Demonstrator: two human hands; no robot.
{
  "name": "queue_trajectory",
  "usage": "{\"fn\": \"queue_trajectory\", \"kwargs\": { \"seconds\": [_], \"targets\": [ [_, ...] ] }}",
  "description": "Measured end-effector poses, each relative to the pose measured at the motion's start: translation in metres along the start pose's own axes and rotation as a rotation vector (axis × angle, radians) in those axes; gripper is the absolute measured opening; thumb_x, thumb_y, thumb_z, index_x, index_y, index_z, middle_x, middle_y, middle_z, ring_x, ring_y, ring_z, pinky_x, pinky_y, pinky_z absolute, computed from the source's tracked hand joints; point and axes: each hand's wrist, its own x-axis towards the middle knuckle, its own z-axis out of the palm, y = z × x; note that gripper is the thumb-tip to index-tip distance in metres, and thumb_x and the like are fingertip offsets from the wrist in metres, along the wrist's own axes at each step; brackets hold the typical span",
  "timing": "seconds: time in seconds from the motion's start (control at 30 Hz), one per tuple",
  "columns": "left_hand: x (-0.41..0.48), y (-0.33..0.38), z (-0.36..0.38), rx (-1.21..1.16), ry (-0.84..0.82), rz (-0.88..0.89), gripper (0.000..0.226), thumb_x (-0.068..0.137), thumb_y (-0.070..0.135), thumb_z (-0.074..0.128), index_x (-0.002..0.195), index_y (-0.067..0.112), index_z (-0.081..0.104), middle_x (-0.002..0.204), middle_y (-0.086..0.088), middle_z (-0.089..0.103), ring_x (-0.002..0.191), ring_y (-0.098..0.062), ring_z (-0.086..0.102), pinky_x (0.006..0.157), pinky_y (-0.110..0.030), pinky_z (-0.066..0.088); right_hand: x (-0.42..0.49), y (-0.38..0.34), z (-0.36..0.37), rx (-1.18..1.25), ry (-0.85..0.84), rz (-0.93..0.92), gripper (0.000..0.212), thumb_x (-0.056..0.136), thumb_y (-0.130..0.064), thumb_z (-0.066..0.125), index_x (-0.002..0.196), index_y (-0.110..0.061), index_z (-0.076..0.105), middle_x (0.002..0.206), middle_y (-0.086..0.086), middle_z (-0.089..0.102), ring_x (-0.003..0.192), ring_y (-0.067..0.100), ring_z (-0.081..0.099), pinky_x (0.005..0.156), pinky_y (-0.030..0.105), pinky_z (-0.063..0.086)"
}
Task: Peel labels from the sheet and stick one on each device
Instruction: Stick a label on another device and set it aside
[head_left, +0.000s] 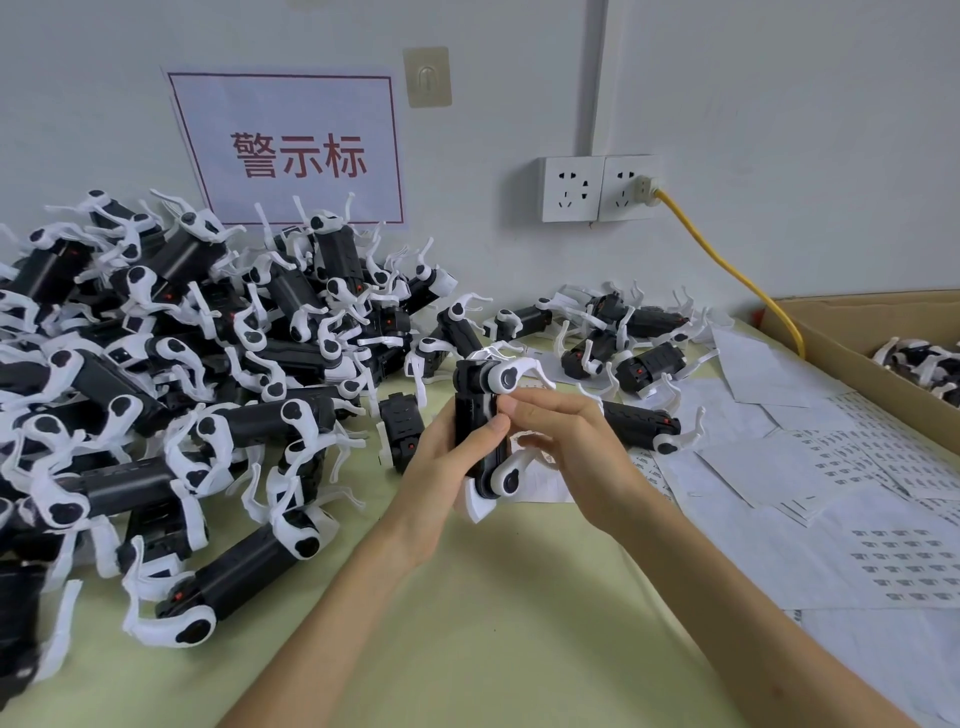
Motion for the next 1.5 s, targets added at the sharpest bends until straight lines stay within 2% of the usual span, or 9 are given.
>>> {"fn": "queue_trajectory", "kwargs": {
  "seconds": [0.33,0.47,0.6,0.87,1.0,1.07,1.17,1.4,1.5],
  "targets": [
    [0.002,-0.002,0.000,0.051,0.058,0.013,0.012,0.087,0.035,0.067,0.092,0.038,0.077,0.087,0.011,0.075,0.086,-0.006,0.072,0.072,-0.015,0.053,0.002,0.003,-0.001,0.002,0.046,-0.015,0.022,0.086,-0.023,0.076,0.101,-0.008,0.082,0.102,0.021,0.075,0.090,0.027,0.063,0.087,0.031,0.049],
    [0.004,-0.003,0.000,0.064,0.092,0.005,0.015,0.085,0.038,0.068,0.093,0.029,0.075,0.081,0.010,0.073,0.080,-0.007,0.070,0.069,-0.016,0.053,0.002,0.003,0.001,-0.007,0.039,-0.058,0.033,0.078,-0.035,0.076,0.099,-0.010,0.082,0.087,0.011,0.076,0.083,0.024,0.061,0.079,0.025,0.051],
    [0.005,-0.004,0.000,0.092,0.122,0.004,0.037,0.083,0.045,0.068,0.102,0.013,0.071,0.081,0.005,0.070,0.082,-0.012,0.069,0.072,-0.020,0.054,0.002,0.005,0.001,-0.040,0.038,-0.093,0.027,0.079,-0.034,0.075,0.098,-0.017,0.083,0.080,0.002,0.075,0.075,0.016,0.060,0.076,0.023,0.052],
    [0.007,-0.005,-0.001,0.047,0.220,-0.016,0.036,0.079,0.048,0.080,0.091,0.015,0.071,0.072,0.001,0.067,0.067,-0.013,0.064,0.058,-0.020,0.052,0.001,0.005,0.005,-0.105,0.019,-0.154,0.014,0.091,-0.019,0.073,0.103,-0.021,0.081,0.076,-0.005,0.072,0.067,0.005,0.061,0.067,0.016,0.050],
    [0.007,-0.009,-0.002,0.034,0.212,-0.048,0.034,0.083,0.051,0.078,0.096,0.020,0.077,0.089,-0.006,0.076,0.080,-0.014,0.072,0.067,-0.022,0.057,0.000,0.006,0.006,-0.277,0.025,-0.247,0.015,0.097,-0.017,0.069,0.098,-0.030,0.077,0.072,-0.019,0.070,0.065,-0.002,0.063,0.060,0.009,0.045],
    [0.006,-0.009,-0.001,0.017,0.205,-0.069,0.025,0.083,0.048,0.073,0.095,0.027,0.079,0.100,-0.011,0.077,0.089,-0.017,0.074,0.075,-0.026,0.059,0.001,0.006,0.005,-0.325,0.030,-0.253,0.014,0.098,-0.017,0.068,0.101,-0.027,0.077,0.074,-0.020,0.071,0.066,-0.002,0.063,0.060,0.009,0.045],
    [0.007,-0.009,-0.002,0.013,0.231,-0.051,0.019,0.081,0.044,0.071,0.090,0.030,0.080,0.097,-0.009,0.076,0.088,-0.019,0.072,0.077,-0.030,0.059,0.001,0.006,0.006,-0.362,0.011,-0.245,0.013,0.100,-0.016,0.065,0.104,-0.020,0.077,0.080,-0.017,0.072,0.069,-0.001,0.063,0.063,0.011,0.045],
    [0.009,-0.006,-0.006,-0.068,0.279,-0.084,0.021,0.074,0.042,0.075,0.086,0.027,0.081,0.090,-0.005,0.078,0.074,-0.018,0.075,0.052,-0.026,0.054,-0.001,0.011,0.010,-0.501,-0.014,-0.271,0.024,0.100,-0.014,0.061,0.120,-0.023,0.071,0.098,-0.011,0.072,0.079,0.003,0.062,0.071,0.014,0.045],
    [0.010,-0.009,-0.007,-0.059,0.300,-0.064,0.017,0.081,0.039,0.073,0.086,0.025,0.082,0.089,-0.005,0.078,0.077,-0.020,0.075,0.059,-0.029,0.057,-0.003,0.011,0.013,-0.593,-0.010,-0.350,0.027,0.098,-0.017,0.057,0.118,-0.027,0.070,0.095,-0.013,0.070,0.077,0.005,0.062,0.069,0.013,0.044]
  ]
}}
